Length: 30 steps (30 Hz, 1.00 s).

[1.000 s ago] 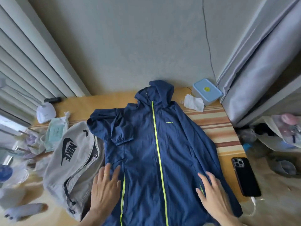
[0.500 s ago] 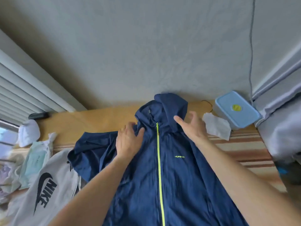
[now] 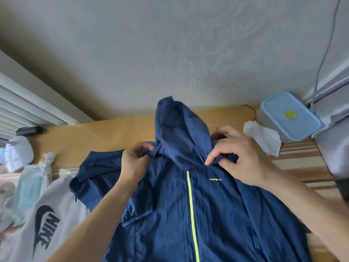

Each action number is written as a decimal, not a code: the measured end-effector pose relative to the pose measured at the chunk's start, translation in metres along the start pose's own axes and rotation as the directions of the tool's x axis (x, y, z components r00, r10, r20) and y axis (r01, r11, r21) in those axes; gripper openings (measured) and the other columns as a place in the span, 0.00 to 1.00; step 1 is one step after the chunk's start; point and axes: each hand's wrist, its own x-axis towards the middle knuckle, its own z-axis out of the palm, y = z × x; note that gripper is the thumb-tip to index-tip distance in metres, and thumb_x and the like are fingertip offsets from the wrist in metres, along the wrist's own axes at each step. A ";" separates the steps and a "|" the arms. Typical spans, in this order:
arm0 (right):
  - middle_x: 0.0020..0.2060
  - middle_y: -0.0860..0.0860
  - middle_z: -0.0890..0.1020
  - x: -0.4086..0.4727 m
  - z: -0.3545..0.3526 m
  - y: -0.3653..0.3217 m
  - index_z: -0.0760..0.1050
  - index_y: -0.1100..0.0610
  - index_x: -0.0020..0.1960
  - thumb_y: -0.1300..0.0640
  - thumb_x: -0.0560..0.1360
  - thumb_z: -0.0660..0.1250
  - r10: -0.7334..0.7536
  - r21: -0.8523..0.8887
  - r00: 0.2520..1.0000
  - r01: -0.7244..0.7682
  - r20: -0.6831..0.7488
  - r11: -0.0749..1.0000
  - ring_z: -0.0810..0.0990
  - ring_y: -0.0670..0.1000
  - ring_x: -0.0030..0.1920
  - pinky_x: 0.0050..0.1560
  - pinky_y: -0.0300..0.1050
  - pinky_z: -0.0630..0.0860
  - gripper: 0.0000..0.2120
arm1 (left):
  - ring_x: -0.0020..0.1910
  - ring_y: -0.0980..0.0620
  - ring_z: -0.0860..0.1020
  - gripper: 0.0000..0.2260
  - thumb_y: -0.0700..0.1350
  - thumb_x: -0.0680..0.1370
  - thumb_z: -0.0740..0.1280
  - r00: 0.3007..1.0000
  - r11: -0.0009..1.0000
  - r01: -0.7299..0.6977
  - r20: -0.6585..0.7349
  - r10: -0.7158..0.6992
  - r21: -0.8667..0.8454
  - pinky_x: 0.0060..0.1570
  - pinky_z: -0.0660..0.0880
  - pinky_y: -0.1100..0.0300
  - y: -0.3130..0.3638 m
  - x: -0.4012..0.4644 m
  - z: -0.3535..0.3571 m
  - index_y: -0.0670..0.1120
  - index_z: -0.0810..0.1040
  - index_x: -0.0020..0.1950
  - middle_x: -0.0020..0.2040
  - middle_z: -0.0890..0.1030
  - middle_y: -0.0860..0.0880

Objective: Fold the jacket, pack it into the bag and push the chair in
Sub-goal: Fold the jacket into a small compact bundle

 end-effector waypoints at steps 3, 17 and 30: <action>0.46 0.39 0.84 -0.056 0.034 0.013 0.83 0.47 0.35 0.74 0.66 0.65 0.037 -0.258 0.912 0.076 0.407 0.963 0.73 0.48 0.67 0.66 0.47 0.72 0.22 | 0.42 0.47 0.84 0.11 0.33 0.73 0.66 0.993 0.980 0.122 -0.013 -0.121 0.160 0.46 0.81 0.42 -0.048 -0.037 -0.025 0.48 0.84 0.42 0.42 0.86 0.45; 0.46 0.53 0.87 -0.083 0.099 -0.013 0.83 0.58 0.49 0.59 0.77 0.72 0.935 0.685 0.341 -0.658 -0.098 0.312 0.85 0.55 0.50 0.52 0.50 0.82 0.03 | 0.50 0.47 0.86 0.08 0.45 0.78 0.73 0.917 0.887 0.399 0.111 -0.383 -0.234 0.55 0.83 0.47 -0.060 -0.101 0.014 0.45 0.83 0.56 0.51 0.88 0.46; 0.73 0.62 0.72 -0.301 0.083 -0.024 0.68 0.57 0.76 0.49 0.73 0.76 0.739 -0.448 0.635 -0.741 -0.225 0.500 0.71 0.65 0.71 0.67 0.62 0.75 0.36 | 0.83 0.43 0.48 0.30 0.67 0.82 0.41 0.797 0.312 -0.601 0.522 0.304 0.736 0.76 0.62 0.41 -0.132 -0.147 0.072 0.60 0.50 0.83 0.84 0.44 0.47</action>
